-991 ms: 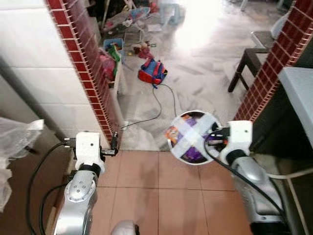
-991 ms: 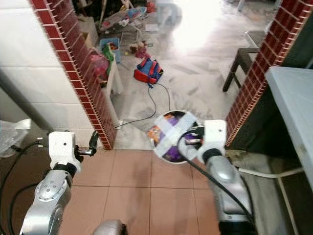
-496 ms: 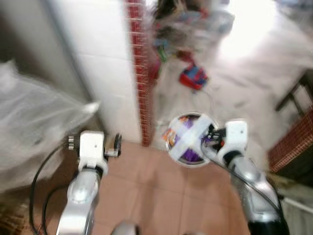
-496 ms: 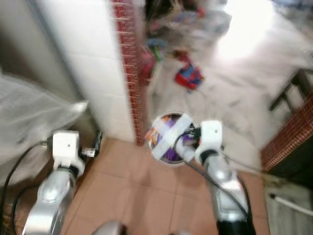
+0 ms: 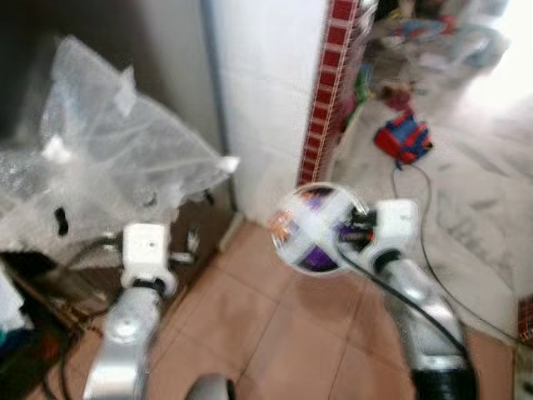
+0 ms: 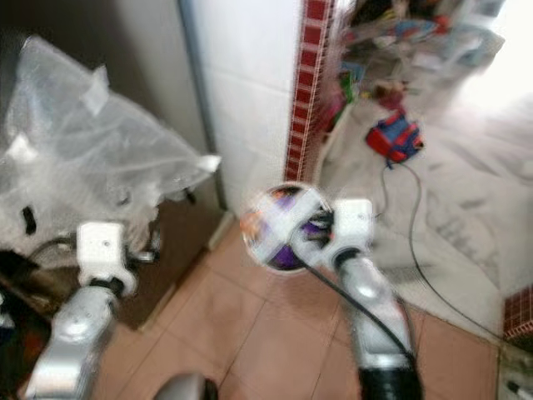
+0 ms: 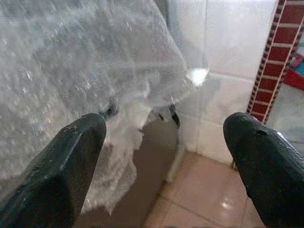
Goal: Restocking fridge
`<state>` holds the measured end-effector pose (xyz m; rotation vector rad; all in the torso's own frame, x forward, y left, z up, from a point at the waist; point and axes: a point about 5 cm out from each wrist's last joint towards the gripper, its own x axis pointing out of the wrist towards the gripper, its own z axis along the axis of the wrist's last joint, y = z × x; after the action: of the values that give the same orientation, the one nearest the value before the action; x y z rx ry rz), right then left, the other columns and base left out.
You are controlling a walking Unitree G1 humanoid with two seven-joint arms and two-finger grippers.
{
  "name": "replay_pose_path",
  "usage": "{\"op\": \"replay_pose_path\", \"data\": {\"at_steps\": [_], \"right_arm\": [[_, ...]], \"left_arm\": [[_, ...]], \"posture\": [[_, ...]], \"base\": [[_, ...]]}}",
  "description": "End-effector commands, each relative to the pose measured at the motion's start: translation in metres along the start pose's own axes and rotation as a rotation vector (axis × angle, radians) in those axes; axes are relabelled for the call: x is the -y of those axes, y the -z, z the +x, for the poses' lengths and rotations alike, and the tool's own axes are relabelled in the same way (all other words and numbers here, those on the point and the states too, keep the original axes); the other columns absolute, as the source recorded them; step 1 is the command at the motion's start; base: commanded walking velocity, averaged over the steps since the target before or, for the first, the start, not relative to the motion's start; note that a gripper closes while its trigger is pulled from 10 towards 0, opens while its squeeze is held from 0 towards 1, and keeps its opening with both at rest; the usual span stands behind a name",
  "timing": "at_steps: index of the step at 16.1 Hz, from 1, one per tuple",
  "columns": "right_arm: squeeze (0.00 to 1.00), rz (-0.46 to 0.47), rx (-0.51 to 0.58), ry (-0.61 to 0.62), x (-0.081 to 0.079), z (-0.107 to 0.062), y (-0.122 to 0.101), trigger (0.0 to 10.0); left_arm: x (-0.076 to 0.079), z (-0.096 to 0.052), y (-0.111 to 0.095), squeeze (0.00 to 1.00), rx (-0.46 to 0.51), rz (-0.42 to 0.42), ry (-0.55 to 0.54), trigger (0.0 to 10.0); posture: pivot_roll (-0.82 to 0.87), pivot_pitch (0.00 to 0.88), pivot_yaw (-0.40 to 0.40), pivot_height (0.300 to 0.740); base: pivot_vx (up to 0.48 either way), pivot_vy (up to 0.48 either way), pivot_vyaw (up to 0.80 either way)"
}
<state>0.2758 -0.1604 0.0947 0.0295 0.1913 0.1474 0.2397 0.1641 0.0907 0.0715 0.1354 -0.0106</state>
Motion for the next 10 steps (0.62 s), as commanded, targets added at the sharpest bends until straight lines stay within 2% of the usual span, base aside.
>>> {"op": "replay_pose_path", "data": {"at_steps": [1,10], "right_arm": [[0.00,-0.003,0.020,0.033,0.0089,0.0005,-0.0044,10.0],[0.00,0.008,0.036,0.039,0.0094,0.0058,-0.0082,10.0]], "left_arm": [[0.0067,0.0001,0.0001,0.00,-0.012,-0.031,0.030,10.0],[0.0103,-0.0006,0.0003,0.00,-0.012,-0.021,0.052,10.0]], "posture": [[0.03,0.000,0.002,0.740],[0.04,0.000,-0.008,0.740]], "base": [[0.000,0.000,0.00],[0.000,0.420,0.00]]}}
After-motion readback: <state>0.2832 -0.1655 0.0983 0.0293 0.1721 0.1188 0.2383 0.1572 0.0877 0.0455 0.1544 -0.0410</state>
